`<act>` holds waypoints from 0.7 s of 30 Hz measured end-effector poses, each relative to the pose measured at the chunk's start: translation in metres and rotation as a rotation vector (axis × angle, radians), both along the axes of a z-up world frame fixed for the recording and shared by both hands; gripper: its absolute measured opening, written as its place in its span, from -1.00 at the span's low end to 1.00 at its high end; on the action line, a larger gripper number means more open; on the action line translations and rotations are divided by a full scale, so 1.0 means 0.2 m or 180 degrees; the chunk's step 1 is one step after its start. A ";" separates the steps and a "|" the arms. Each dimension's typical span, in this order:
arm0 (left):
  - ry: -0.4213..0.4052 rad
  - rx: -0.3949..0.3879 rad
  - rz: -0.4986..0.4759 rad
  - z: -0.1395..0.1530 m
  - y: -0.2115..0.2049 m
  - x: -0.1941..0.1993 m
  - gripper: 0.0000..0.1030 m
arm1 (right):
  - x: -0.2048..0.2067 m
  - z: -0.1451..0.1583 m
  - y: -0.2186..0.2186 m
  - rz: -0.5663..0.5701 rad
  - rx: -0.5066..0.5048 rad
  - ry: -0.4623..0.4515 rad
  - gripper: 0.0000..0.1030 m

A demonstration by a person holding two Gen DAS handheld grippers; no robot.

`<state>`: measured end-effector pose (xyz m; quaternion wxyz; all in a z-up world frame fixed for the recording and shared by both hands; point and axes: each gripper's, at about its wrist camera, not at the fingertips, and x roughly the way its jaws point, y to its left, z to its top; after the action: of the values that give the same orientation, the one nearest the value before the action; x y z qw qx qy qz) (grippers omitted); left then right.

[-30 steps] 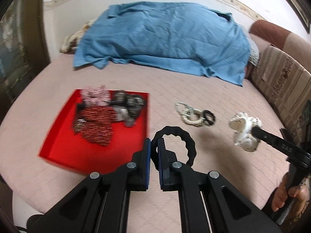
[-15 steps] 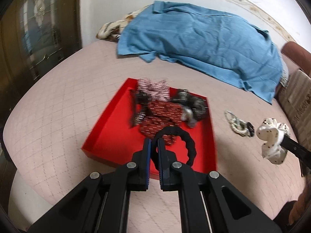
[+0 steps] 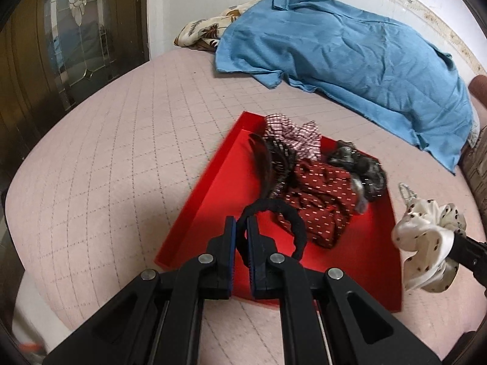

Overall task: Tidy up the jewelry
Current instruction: 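Carry the black band and white scrunchie toward the red tray, then open the left tool over the tray while the right tool releases the white scrunchie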

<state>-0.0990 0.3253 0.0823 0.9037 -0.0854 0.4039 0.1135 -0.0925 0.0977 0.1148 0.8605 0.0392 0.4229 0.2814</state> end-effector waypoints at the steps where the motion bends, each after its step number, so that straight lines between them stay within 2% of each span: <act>1: 0.0009 0.0019 0.0009 -0.01 0.01 0.01 -0.87 | 0.01 -0.01 0.03 0.0017 0.0000 0.0032 -0.72; 10: 0.0092 -0.0059 0.0155 -0.09 0.12 0.04 -0.87 | 0.08 -0.20 0.28 0.0251 -0.0054 0.0330 -0.72; 21: 0.0039 -0.0253 0.0277 -0.11 0.22 0.04 -0.87 | 0.12 -0.30 0.40 0.0342 -0.0102 0.0461 -0.71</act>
<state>-0.0908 0.3684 0.0601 0.8913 -0.1381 0.4095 0.1371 -0.0691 0.1781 0.0556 0.8118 0.0229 0.4899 0.3168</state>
